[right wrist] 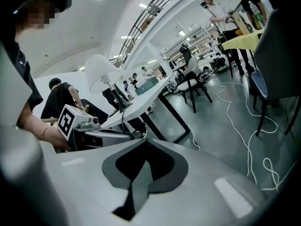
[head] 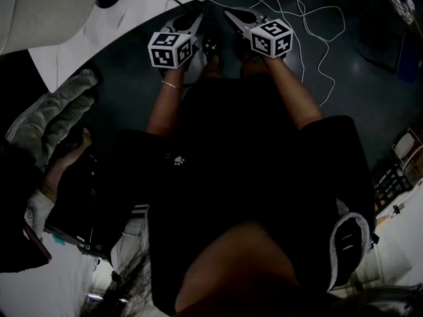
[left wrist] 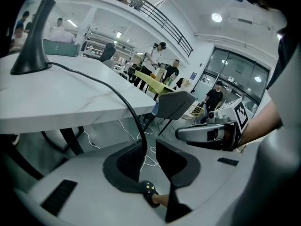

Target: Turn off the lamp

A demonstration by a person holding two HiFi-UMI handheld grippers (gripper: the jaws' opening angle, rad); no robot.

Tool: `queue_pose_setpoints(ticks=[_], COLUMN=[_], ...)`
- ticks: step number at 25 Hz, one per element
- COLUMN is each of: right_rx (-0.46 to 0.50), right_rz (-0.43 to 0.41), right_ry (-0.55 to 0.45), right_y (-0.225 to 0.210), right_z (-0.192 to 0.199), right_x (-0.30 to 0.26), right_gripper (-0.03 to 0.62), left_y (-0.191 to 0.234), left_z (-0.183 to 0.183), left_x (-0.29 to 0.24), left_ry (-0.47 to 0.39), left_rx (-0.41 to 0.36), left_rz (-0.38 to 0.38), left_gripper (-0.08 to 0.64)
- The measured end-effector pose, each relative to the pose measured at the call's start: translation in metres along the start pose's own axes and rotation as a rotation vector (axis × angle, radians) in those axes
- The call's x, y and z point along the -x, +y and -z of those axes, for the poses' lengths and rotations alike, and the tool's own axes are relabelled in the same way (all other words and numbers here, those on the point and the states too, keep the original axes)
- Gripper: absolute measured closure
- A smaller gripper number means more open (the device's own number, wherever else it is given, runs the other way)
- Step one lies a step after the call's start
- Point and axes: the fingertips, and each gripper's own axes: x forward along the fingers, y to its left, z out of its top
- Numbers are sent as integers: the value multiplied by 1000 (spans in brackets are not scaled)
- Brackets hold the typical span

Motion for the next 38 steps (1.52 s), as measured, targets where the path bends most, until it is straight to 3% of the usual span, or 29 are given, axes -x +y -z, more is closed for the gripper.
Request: queue_pose_setpoints(ticks=[10,15,21,25,30,38], right_rx=[-17,-27,-41,-43,-37,-6], right_rz=[11,20,23,20,13,-15], right_ry=[-24,-40,-72,-93,-120,-175], right_y=[1,2,2,1,1,16], right_z=[-2,-5,-14,-26,-44,-76], right_x=[4,6,13,18,25,36], right_gripper=[590,591,589,591,590,591], left_y=[8,14,9,2,-11,-36], left_z=[4,13,15,4,-18,-58], left_x=[8,18,26,31,37,47], left_ry=[1,4,-23,-53,-117,-227], left_rx=[22,80,124,103,57,-39], left_rz=[-70,-107,-98,-86,-78,-27], left_gripper=[455,451,453,457,551,554])
